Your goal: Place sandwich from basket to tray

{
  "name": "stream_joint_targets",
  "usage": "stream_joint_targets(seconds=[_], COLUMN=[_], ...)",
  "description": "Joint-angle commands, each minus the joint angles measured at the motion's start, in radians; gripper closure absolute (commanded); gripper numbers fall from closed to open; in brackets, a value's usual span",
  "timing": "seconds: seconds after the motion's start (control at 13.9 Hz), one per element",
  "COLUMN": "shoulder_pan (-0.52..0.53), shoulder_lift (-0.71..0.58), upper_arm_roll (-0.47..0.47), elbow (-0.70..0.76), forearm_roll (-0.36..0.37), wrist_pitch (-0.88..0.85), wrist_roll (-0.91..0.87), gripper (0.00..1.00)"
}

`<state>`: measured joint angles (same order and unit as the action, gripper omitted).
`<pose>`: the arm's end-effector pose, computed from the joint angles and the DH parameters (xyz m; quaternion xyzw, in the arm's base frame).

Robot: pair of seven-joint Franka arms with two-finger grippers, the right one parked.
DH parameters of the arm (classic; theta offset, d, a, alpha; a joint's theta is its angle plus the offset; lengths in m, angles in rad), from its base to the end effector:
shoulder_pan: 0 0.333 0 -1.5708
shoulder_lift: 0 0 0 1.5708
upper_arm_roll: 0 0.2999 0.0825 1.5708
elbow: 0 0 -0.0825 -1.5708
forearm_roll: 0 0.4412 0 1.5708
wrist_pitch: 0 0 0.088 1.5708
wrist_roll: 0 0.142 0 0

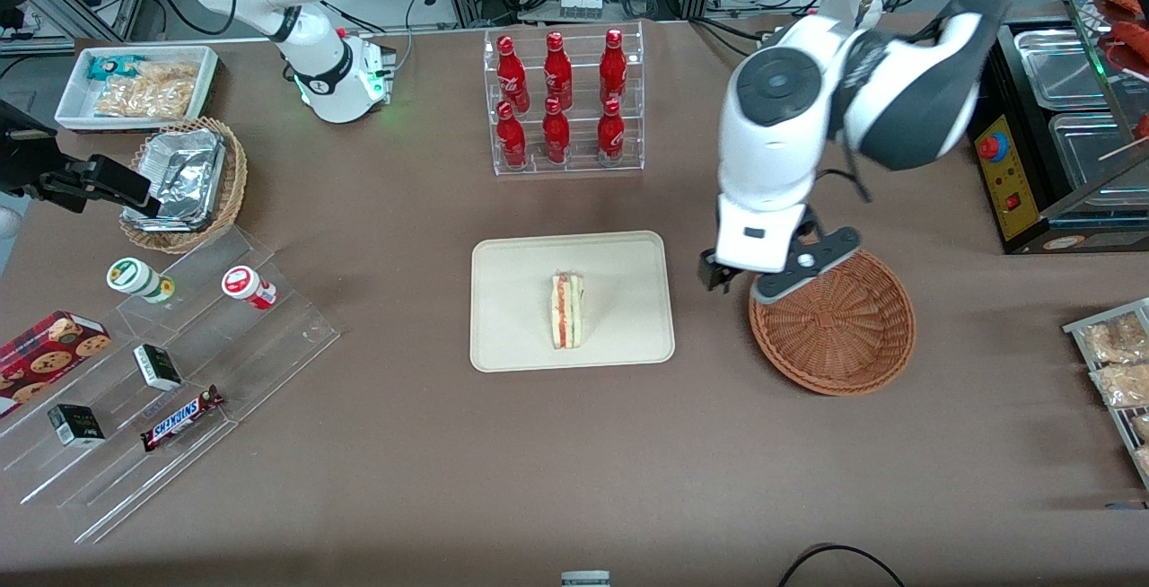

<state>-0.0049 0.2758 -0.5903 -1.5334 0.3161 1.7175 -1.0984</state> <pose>0.6020 -0.3221 0.4549 -0.9699 -0.2292 -0.0451 0.0689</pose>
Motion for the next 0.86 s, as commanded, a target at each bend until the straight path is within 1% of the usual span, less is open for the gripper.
stream_joint_targets(seconds=[0.0, 0.07, 0.14, 0.29, 0.43, 0.58, 0.72, 0.79], shoulder_pan=[0.081, 0.094, 0.083, 0.069, 0.066, 0.054, -0.006, -0.010], shoulder_lift=[-0.095, -0.108, -0.125, -0.165, -0.191, -0.199, -0.202, -0.208], upper_arm_roll=[0.001, 0.030, 0.111, 0.235, 0.337, 0.423, 0.528, 0.537], elbow=[-0.037, -0.034, -0.036, -0.037, -0.040, -0.042, -0.041, -0.041], forearm_roll=[-0.080, -0.103, -0.123, -0.222, -0.287, -0.319, -0.333, -0.333], wrist_pitch=[-0.073, -0.097, -0.122, -0.162, -0.205, -0.211, -0.217, -0.216], wrist_roll=[0.167, 0.242, 0.327, 0.524, 0.706, 0.836, 0.900, 0.910], gripper=[0.00, 0.00, 0.00, 0.00, 0.00, 0.00, 0.00, 0.00])
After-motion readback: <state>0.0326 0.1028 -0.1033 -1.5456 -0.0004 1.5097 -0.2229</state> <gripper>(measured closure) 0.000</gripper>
